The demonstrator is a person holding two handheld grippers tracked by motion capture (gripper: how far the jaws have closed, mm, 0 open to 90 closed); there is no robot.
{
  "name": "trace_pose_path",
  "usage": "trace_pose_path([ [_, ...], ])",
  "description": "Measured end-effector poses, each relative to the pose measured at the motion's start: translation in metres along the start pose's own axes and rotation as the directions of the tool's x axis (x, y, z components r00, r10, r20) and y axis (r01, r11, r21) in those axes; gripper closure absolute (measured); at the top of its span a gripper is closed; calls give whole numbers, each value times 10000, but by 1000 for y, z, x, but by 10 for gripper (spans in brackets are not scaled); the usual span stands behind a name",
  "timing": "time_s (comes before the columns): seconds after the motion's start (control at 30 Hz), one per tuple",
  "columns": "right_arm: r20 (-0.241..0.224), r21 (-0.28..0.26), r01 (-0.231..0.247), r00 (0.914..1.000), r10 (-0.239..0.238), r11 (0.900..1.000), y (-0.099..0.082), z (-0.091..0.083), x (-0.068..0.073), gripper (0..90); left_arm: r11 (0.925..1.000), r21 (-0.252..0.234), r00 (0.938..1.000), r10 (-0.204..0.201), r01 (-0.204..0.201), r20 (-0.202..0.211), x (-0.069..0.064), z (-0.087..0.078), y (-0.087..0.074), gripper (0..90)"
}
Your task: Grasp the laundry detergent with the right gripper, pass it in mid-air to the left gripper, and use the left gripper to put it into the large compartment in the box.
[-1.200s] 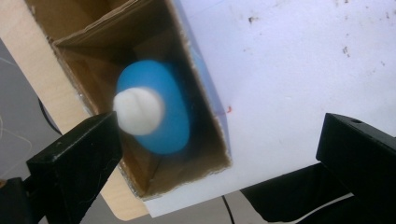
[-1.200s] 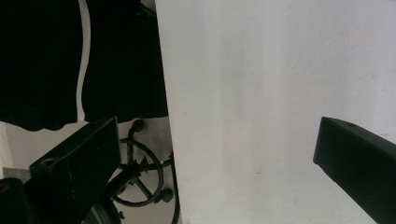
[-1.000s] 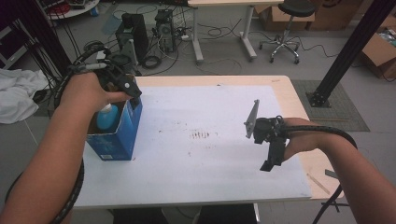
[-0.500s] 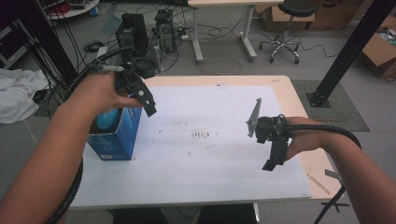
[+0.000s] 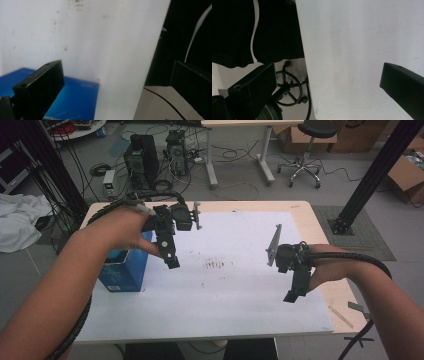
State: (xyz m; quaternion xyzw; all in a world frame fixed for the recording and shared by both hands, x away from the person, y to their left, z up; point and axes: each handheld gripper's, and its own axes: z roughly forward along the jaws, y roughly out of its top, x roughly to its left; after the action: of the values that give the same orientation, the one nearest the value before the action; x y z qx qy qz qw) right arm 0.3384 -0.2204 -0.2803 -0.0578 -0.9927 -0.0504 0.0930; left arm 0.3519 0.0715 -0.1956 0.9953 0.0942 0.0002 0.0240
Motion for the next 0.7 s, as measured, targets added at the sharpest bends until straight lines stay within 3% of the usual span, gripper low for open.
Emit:
trace_pose_path([
  [0.07,-9,-6,-38,10000,38,10000,-1,-1,-1,8,9996,-26,9996,297,-297,22,-2,2,2,1],
  [0.7,188,-156,118,9998,-115,9998,5,-12,-12,8,9978,64,9976,656,-658,217,-1,8,6,1],
])
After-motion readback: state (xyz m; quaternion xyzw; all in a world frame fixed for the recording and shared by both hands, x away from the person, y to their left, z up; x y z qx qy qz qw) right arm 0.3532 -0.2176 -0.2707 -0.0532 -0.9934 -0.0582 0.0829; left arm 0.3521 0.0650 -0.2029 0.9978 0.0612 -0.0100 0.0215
